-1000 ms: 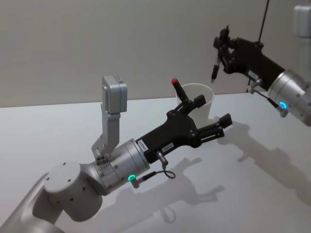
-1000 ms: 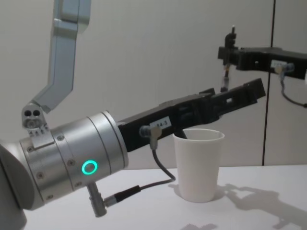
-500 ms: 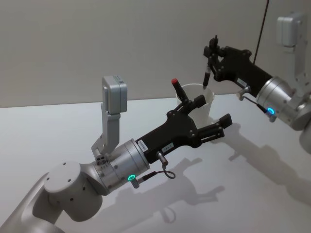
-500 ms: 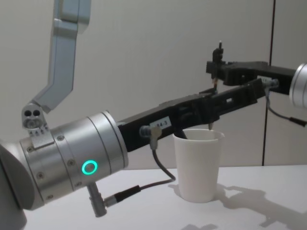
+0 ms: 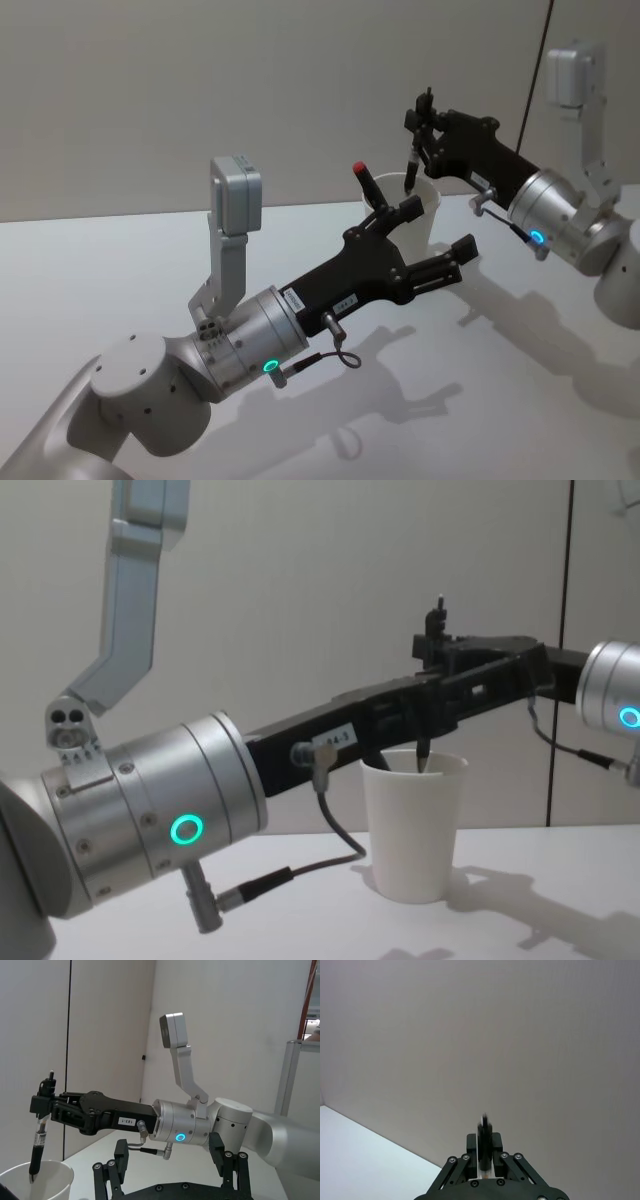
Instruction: Place the pen into the pen holder.
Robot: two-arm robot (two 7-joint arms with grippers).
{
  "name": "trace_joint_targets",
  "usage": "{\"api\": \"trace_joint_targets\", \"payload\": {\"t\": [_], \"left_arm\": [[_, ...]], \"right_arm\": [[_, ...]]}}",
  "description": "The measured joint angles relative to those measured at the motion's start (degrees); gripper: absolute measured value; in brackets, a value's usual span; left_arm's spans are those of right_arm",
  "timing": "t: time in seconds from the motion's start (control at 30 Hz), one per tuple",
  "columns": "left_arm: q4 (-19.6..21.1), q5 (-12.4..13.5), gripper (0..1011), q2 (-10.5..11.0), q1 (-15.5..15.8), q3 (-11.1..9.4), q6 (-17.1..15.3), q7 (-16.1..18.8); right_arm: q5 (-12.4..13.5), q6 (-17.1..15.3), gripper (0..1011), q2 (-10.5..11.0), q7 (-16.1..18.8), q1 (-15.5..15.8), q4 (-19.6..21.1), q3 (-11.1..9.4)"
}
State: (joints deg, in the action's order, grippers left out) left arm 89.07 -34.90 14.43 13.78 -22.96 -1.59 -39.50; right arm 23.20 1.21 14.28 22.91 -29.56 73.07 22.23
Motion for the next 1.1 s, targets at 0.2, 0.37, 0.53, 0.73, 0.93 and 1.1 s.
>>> {"api": "trace_joint_targets", "payload": {"t": [0.2,0.37,0.53,0.73,0.93,1.1], "left_arm": [[0.00,0.00,1001,0.00,0.00,0.00,0.00,-0.01],[0.01,0.00,1001,0.00,0.00,0.00,0.00,0.00],[0.00,0.00,1001,0.00,0.00,0.00,0.00,0.00],[0.00,0.00,1001,0.00,0.00,0.00,0.00,0.00],[0.00,0.00,1001,0.00,0.00,0.00,0.00,0.00],[0.00,0.00,1001,0.00,0.00,0.00,0.00,0.00]], "right_arm": [[0.12,0.19,312,-0.41,-0.09,-0.26,-0.86,0.23],[0.16,0.27,446,-0.61,-0.13,-0.37,-1.26,0.33],[0.20,0.32,598,-0.76,-0.16,-0.47,-1.56,0.41],[0.44,0.34,768,-0.71,-0.19,-0.46,-1.48,0.39],[1.52,0.01,942,-0.17,-0.69,0.18,-0.17,-0.05],[3.11,-0.65,1001,0.92,-1.95,1.40,2.22,-0.82]]}}
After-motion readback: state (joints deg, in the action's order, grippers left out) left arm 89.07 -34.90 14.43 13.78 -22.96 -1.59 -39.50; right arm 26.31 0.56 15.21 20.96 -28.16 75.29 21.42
